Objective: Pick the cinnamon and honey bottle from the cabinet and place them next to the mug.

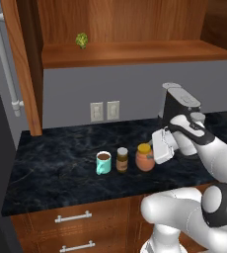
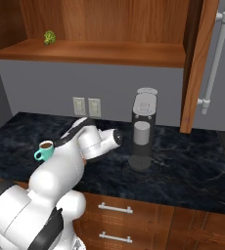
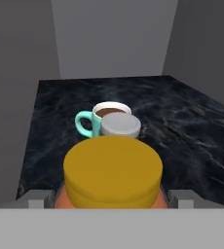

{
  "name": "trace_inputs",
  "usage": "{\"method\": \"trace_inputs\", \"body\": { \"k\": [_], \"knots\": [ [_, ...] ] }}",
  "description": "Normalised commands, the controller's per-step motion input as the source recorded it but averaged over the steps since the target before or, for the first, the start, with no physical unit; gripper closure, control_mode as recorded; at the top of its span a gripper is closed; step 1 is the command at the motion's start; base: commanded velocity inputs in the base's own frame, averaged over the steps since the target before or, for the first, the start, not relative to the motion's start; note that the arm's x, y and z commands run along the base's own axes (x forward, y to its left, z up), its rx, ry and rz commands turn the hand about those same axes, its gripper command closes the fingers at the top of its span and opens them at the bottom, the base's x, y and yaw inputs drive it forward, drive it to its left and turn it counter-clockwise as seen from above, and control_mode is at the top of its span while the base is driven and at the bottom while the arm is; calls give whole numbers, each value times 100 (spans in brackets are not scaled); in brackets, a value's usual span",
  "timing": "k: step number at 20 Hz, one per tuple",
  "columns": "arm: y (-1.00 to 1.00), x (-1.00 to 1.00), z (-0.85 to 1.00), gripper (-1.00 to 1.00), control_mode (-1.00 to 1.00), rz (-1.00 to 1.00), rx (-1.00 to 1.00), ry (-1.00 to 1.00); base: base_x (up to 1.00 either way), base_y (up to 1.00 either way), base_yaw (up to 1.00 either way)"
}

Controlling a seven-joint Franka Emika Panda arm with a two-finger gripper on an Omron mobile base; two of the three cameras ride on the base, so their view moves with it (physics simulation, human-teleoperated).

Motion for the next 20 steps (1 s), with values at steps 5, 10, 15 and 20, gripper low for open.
{"method": "trace_inputs", "body": {
  "k": [5,10,15,20],
  "knots": [
    [0,6,0,100,-100,0,1,-1,0,0,0],
    [0,6,0,100,-100,0,9,-1,0,0,0],
    [0,11,0,100,-100,0,12,0,0,0,0],
    [-1,6,-10,100,-100,0,2,0,0,0,0]
  ]
}}
